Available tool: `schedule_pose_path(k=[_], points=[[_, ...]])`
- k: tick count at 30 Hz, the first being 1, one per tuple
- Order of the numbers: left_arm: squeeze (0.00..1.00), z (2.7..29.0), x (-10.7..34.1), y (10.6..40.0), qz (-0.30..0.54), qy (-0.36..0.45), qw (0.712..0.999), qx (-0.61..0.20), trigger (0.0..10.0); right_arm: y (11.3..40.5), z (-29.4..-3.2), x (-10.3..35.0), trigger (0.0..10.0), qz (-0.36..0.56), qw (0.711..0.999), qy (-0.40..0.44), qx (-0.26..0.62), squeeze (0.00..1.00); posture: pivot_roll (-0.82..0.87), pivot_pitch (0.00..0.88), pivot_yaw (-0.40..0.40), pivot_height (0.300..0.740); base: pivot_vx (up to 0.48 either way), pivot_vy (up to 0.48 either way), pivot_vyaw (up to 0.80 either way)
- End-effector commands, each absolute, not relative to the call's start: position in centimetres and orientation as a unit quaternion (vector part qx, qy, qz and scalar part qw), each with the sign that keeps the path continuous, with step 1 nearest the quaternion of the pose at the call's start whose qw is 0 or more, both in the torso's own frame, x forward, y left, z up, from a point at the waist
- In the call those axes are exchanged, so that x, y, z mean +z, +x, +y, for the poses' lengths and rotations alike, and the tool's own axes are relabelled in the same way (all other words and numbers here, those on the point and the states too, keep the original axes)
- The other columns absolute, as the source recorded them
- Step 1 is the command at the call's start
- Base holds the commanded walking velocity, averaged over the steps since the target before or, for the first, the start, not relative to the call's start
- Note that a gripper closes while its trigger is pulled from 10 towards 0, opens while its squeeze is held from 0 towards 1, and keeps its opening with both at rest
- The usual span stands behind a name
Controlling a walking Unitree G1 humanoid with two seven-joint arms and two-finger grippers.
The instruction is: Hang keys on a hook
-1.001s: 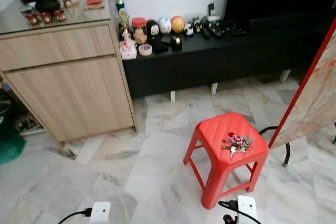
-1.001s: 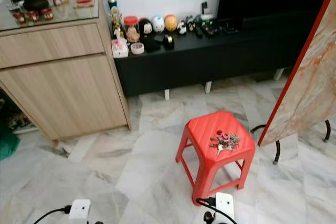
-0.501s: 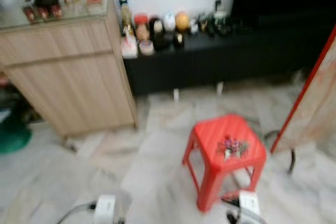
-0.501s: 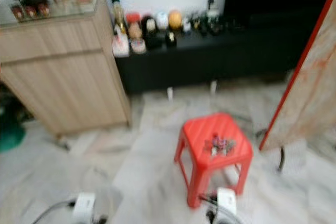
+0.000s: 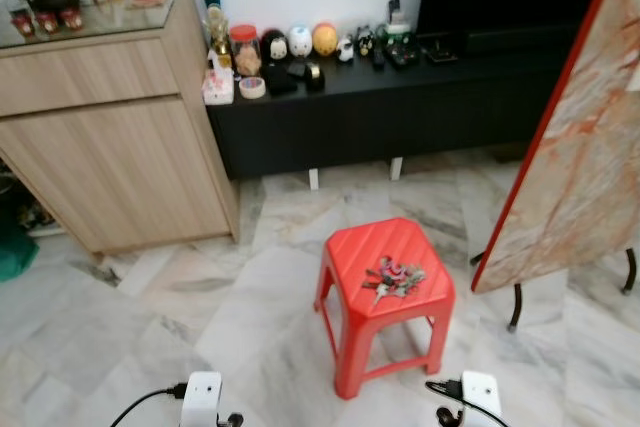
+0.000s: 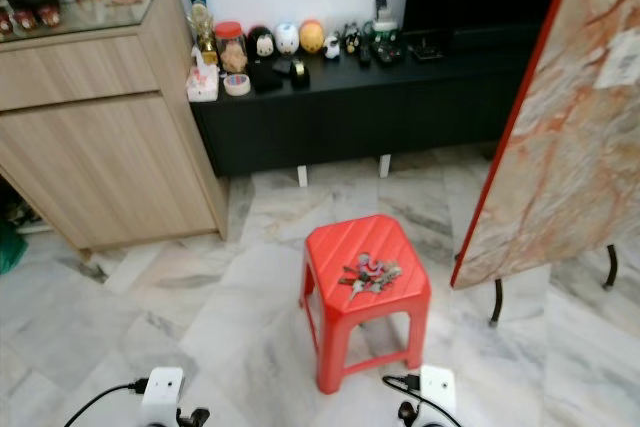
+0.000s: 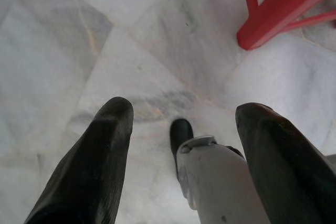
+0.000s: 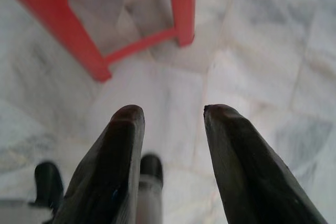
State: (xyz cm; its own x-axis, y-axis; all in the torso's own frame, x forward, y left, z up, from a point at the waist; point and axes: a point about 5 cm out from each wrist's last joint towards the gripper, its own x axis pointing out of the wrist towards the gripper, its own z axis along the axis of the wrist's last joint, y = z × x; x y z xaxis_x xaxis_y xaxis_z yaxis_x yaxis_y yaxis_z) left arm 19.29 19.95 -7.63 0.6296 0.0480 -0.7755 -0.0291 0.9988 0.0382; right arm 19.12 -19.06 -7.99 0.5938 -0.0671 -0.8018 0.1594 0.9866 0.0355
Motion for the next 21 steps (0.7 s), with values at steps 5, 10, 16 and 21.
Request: schedule_pose_path(k=[5, 10, 16, 21], points=[[0.0, 20.8, -6.5, 20.9, 0.39, 0.026, 0.92, 0.022, 10.0, 20.3, -18.3, -7.3, 10.0, 0.408, 0.91, 0.056, -0.046, 0.0, 0.0, 0.0, 0.02, 0.723, 0.0, 0.0, 0.0], [0.0, 21.5, -4.0, 23.9, 0.302, 0.022, 0.953, 0.03, 10.0, 22.8, -18.3, -5.6, 10.0, 0.341, 0.938, 0.044, -0.04, 0.0, 0.0, 0.0, 0.03, 0.723, 0.0, 0.0, 0.0], [0.0, 21.9, 0.4, 28.2, 0.174, 0.016, 0.984, 0.022, 10.0, 26.0, -18.7, -2.8, 10.0, 0.246, 0.964, 0.076, -0.06, 0.0, 0.0, 0.0, 0.035, 0.723, 0.0, 0.0, 0.0], [0.0, 21.5, 2.6, 29.3, 0.094, 0.017, 0.995, -0.005, 10.0, 27.4, -18.5, -0.6, 10.0, 0.158, 0.983, 0.079, -0.053, 0.0, 0.0, 0.0, 0.039, 0.723, 0.0, 0.0, 0.0]])
